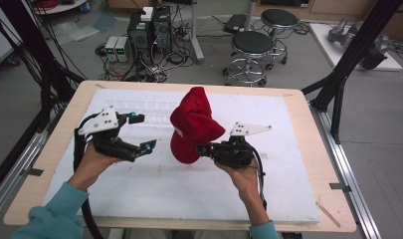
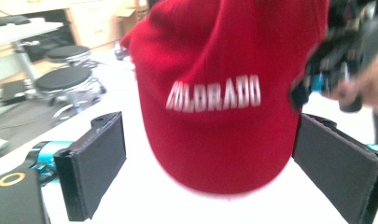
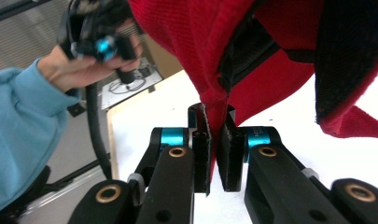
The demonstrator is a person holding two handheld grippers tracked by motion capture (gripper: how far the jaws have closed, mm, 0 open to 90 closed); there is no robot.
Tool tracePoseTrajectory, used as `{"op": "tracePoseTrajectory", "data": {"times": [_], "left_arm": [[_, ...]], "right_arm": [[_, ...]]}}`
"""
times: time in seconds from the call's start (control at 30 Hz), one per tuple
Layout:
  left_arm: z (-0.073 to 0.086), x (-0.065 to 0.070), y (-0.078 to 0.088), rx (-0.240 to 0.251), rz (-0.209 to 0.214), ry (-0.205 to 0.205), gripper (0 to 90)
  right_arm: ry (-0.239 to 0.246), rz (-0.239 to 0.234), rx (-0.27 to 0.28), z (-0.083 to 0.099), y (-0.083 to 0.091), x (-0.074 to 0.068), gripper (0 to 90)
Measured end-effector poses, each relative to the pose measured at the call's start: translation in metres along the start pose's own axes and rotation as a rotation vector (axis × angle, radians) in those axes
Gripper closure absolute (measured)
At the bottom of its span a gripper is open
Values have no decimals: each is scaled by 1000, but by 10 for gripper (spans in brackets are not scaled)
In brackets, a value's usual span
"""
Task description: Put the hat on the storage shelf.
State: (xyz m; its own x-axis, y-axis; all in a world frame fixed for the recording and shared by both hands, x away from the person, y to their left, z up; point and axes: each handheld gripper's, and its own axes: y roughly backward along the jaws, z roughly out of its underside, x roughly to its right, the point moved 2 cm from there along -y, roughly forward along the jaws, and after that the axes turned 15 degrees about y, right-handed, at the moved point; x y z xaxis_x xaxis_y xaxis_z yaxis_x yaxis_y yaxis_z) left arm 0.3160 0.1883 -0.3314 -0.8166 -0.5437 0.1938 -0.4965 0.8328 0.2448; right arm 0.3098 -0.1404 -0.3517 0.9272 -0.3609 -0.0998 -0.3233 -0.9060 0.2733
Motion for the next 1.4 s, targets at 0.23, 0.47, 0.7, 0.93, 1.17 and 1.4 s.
{"op": "tracePoseTrajectory", "data": {"times": [0.23, 0.47, 0.7, 0.93, 1.17, 1.4], "left_arm": [[44, -19, 30, 56, -126, 12, 102], [79, -35, 38, 92, -202, 77, 102], [93, -41, 38, 118, -232, 106, 106], [111, -45, 40, 151, -263, 139, 107], [116, -50, 42, 161, -260, 161, 107], [121, -54, 44, 163, -260, 194, 107]], "right_arm": [[18, 80, 7, -12, 4, 9, 858], [28, 166, -16, -27, 0, 24, 858], [46, 210, -24, -38, -12, 40, 858], [46, 244, -17, -50, -33, 57, 858], [41, 278, -53, -52, -56, 69, 858], [58, 306, -84, -53, -78, 79, 857]]}}
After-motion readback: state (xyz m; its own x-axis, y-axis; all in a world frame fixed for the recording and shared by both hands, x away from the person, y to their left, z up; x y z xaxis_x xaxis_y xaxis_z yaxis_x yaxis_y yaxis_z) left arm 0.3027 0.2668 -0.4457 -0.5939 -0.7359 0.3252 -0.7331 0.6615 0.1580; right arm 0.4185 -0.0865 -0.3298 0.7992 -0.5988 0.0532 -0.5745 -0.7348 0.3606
